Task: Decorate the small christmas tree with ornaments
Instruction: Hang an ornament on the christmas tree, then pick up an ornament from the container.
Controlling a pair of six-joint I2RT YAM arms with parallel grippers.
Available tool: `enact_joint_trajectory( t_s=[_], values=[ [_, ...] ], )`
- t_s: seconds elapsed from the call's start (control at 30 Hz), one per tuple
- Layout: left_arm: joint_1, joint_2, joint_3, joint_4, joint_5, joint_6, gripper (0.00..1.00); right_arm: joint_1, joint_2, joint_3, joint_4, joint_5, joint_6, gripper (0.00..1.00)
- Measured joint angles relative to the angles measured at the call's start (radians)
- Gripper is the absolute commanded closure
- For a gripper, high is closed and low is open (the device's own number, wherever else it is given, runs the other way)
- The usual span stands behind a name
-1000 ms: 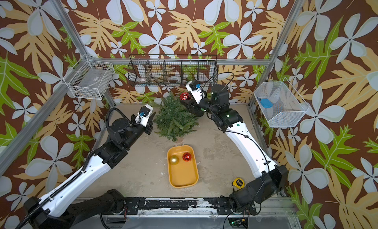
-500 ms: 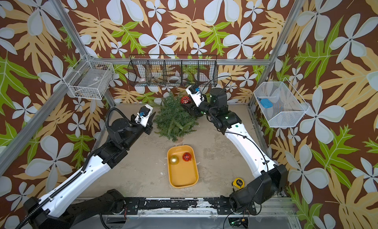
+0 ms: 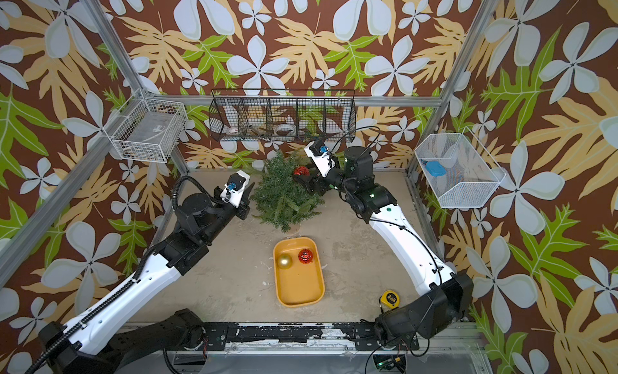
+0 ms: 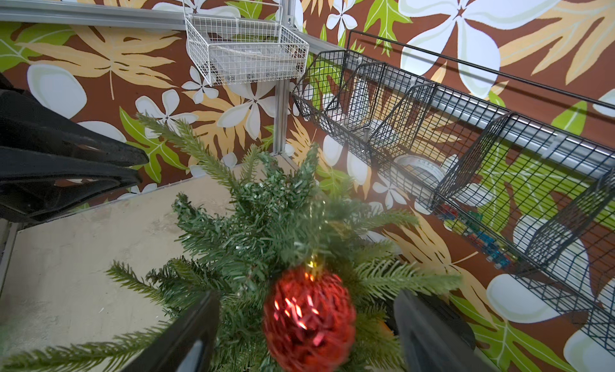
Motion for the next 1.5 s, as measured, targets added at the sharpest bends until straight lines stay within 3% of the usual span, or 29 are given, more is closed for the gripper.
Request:
enact_joint_trajectory(
  t_s=[0.47, 0.63, 0.87, 1.17, 1.2, 1.23, 1.5],
  values=[
    [0.000, 0.000, 0.000, 0.000, 0.001, -0.001, 0.80, 0.000, -0.038, -0.016, -0.028, 0.189, 0.024, 0.18],
    [0.000, -0.003, 0.017, -0.019, 0.010, -0.034, 0.69, 0.000, -0.135, -0.080, -0.046, 0.237, 0.084, 0.21],
    [-0.022, -0.060, 0.023, -0.063, 0.053, -0.145, 0.45, 0.000, -0.289, -0.203, -0.085, 0.283, 0.205, 0.27],
    [-0.046, -0.170, -0.122, -0.217, 0.084, -0.299, 0.21, 0.006, -0.455, -0.444, -0.260, 0.288, 0.399, 0.39],
    [-0.046, -0.180, -0.137, -0.231, 0.084, -0.303, 0.16, 0.017, -0.465, -0.477, -0.269, 0.291, 0.421, 0.39],
    [-0.046, -0.194, -0.158, -0.250, 0.083, -0.314, 0.00, 0.046, -0.478, -0.525, -0.284, 0.290, 0.448, 0.39],
    [-0.046, -0.276, -0.291, -0.293, 0.020, -0.331, 0.00, 0.421, -0.420, -0.736, -0.203, 0.360, 0.576, 0.38]
  ],
)
